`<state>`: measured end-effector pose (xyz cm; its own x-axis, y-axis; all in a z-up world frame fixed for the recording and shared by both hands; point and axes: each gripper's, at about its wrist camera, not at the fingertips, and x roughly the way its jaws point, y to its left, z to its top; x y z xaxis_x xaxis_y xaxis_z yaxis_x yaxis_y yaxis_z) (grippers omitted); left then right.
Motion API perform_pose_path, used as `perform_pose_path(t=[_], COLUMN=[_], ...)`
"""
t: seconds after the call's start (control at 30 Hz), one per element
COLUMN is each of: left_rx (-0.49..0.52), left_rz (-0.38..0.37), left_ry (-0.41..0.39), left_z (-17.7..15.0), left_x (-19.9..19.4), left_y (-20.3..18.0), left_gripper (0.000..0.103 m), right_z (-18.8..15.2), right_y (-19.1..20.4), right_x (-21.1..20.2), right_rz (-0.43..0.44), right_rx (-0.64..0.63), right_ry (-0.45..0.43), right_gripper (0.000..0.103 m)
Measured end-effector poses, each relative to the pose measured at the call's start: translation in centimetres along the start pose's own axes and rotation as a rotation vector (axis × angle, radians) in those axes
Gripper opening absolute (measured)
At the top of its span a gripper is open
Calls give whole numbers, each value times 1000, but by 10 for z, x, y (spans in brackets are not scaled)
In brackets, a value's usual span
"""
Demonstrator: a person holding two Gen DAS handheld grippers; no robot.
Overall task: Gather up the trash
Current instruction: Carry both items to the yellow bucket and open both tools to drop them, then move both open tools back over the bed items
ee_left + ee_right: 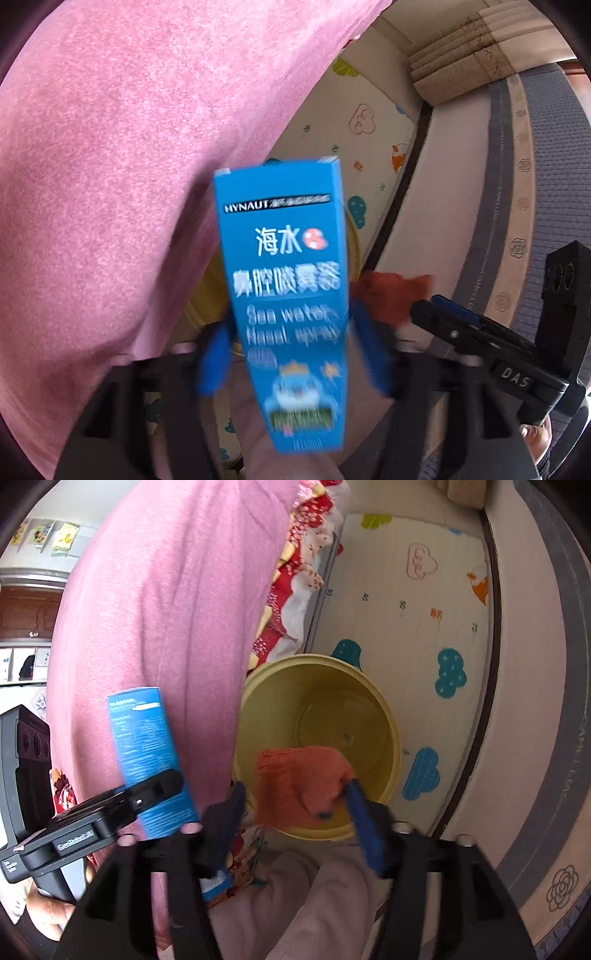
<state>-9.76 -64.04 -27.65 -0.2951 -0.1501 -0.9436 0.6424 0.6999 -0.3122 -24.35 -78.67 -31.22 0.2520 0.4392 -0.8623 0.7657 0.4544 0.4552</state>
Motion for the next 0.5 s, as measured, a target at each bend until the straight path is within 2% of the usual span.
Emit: perform_pose_path(t=[0.03,0.3,0.5], left_rx=[-2,6,-52], left_rz=[7,-5,-38], left_ry=[-4,12,-21], left_z=[3,-3,-10], left_x=[2,-4,-30], left_y=[-2,3,12], left_gripper=[88,88,88], right_z=[0,-5,-3], right_y=[-3,-11,14], right_x=[1,-8,-22], right_rz=[4,-11,-1], right_rx=[5,5,-35], right_ry=[4,2,-10], right_gripper=[63,62,62])
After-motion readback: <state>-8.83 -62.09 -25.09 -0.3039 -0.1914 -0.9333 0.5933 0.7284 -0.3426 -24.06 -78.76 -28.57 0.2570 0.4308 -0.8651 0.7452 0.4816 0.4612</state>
